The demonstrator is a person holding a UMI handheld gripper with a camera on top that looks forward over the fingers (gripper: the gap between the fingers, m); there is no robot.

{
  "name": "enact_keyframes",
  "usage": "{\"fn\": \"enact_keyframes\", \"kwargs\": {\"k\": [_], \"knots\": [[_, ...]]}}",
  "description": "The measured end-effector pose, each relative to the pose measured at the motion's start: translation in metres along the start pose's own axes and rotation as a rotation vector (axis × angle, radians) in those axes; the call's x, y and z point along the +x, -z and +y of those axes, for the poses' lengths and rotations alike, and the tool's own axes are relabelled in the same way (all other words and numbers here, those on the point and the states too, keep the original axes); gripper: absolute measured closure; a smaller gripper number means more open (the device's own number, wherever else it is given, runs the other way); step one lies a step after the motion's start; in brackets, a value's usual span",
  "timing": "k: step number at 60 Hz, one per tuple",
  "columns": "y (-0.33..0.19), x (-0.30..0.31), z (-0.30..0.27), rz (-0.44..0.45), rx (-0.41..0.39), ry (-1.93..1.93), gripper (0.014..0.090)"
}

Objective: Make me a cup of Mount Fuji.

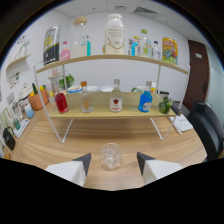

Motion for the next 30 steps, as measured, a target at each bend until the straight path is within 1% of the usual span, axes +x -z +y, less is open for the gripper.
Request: {"fn": "enact_keyframes", "kwargs": {"k": [5, 13, 23, 30], "knots": [[0.002, 0.003, 0.003, 0.008, -0.002, -0.002, 0.0196], [0.012, -0.001, 0.014, 0.008, 0.025, 0.003, 0.02], [0.021, -0.025, 0.021, -0.03, 0.103, -0.028, 0.0196], [0.018, -0.049, 0.002, -0.054, 0.18, -0.062, 0.0199]]}}
